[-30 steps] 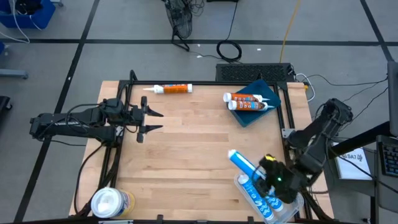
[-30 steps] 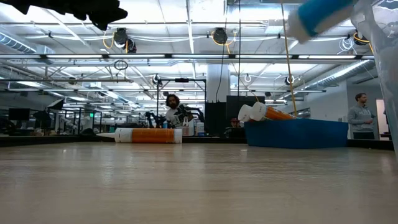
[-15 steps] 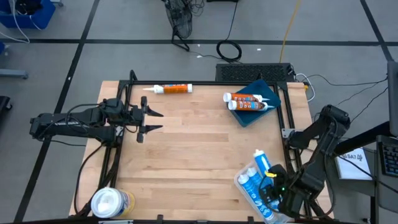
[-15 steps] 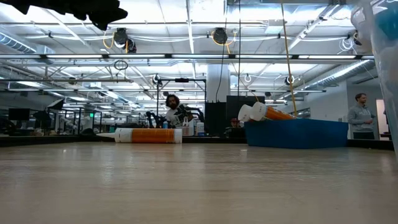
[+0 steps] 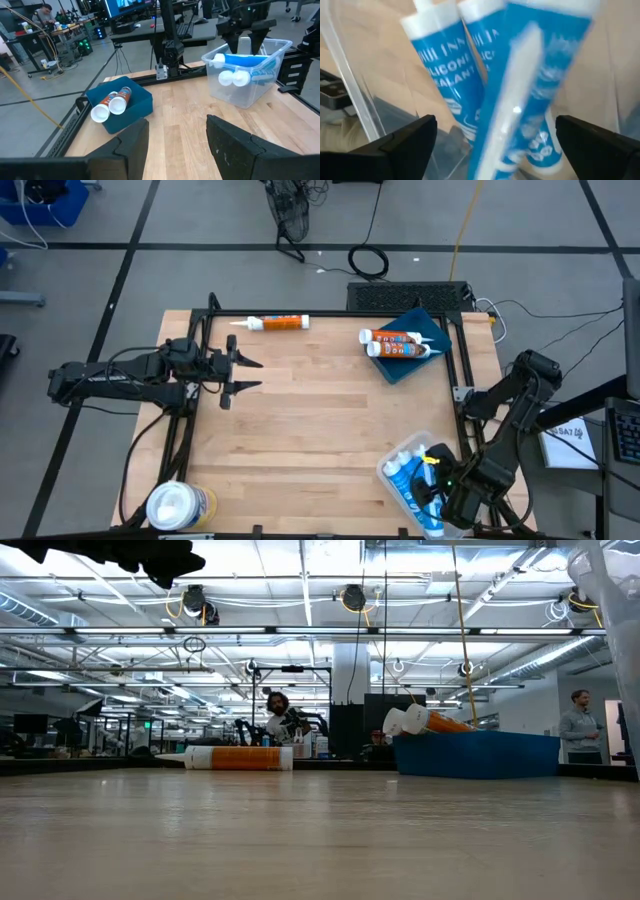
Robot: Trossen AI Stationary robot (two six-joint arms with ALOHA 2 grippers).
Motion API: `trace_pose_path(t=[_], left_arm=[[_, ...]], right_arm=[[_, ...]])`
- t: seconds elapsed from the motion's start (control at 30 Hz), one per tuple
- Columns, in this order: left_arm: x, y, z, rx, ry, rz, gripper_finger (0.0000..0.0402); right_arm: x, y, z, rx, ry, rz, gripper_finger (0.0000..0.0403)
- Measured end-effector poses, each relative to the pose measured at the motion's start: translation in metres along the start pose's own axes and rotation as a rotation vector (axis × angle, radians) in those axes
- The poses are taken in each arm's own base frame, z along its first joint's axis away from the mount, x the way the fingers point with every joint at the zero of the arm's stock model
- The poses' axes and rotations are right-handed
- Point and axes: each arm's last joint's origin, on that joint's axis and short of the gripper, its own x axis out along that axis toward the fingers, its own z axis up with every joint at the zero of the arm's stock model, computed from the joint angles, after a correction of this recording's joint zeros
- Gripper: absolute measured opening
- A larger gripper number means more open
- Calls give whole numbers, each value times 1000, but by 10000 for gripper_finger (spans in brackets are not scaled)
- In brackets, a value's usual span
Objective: Pick & place silicon tubes, Sealant and Lysol wipes
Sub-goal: Put the blue sealant into the transparent bin, then put the orange sealant into the blue bin
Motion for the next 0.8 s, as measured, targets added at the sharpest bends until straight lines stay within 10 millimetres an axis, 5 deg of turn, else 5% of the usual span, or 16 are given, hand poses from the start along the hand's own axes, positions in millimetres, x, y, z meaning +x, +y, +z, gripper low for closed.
trace_pose_path(t=[0.43,0.8], left_arm=[[0,0,0,0,0,0,198],[0,0,0,0,0,0,198]], right_arm=[[-6,15,6,-163,-223,263,381],[-13,51,17,-564,-576,487,381]])
